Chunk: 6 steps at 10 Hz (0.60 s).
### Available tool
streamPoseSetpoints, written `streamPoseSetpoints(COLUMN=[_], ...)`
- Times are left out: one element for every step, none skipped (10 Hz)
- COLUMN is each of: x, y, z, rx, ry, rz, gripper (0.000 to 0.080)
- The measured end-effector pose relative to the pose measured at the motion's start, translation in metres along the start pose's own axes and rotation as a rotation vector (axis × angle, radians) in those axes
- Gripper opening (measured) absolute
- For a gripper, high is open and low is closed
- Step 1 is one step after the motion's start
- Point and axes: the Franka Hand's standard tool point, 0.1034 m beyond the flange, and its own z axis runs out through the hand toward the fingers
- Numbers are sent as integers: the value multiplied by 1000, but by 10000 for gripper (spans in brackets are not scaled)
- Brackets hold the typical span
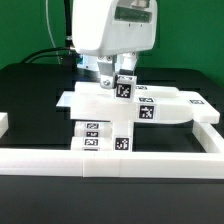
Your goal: Assemble chair
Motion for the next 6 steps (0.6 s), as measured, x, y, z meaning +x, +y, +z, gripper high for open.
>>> streamPoseSetpoints(x=[0,-1,-1,-1,-1,-1], y=[0,0,0,0,0,0], z=[0,0,0,0,0,0], rx=[0,0,0,0,0,0], ry=[0,0,-1,-1,-1,0], rz=[1,13,34,57,102,198], gripper=[365,287,287,287,287,287])
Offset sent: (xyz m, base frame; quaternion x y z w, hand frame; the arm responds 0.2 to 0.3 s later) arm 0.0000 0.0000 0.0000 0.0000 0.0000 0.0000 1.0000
